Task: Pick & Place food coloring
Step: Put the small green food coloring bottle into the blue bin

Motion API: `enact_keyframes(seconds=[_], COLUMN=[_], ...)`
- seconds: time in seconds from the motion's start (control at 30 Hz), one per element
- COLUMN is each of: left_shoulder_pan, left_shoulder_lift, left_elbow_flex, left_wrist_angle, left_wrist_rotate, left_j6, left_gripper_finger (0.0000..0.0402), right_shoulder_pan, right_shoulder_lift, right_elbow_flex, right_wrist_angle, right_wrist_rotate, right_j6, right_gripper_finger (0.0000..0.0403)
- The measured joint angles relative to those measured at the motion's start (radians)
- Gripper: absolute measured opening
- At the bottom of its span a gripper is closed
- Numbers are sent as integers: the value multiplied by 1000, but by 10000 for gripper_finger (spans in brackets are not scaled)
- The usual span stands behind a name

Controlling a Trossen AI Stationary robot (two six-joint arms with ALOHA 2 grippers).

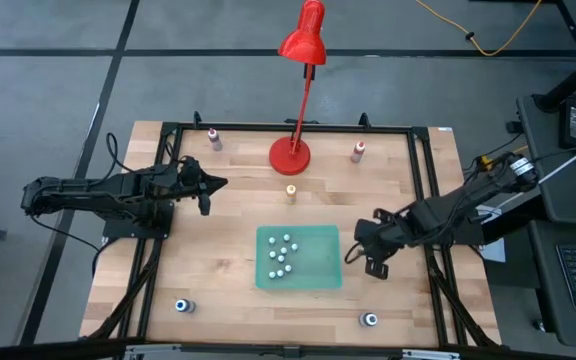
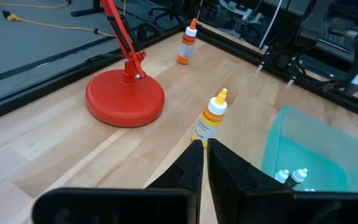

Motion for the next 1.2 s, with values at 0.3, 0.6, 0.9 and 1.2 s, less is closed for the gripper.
enact_keyframes(seconds=[0.3,0.6,0.9,1.2], left_shoulder_pan=[0,0,0,0], left_shoulder_lift=[0,0,0,0], left_elbow_flex=[0,0,0,0], left_wrist_angle=[0,0,0,0], left_wrist_rotate=[1,11,12,12], left_j6=[0,0,0,0], left_gripper_finger=[17,17,17,17], right_shoulder_pan=[-58,-105,-106,-106], right_shoulder_lift=[23,104,253,408], right_elbow_flex=[142,272,487,607], right_wrist_angle=[-2,-21,-79,-107], right_wrist_rotate=[-5,-88,-99,-99], right_j6=[-344,-479,-517,-547], right_gripper_finger=[76,73,68,72])
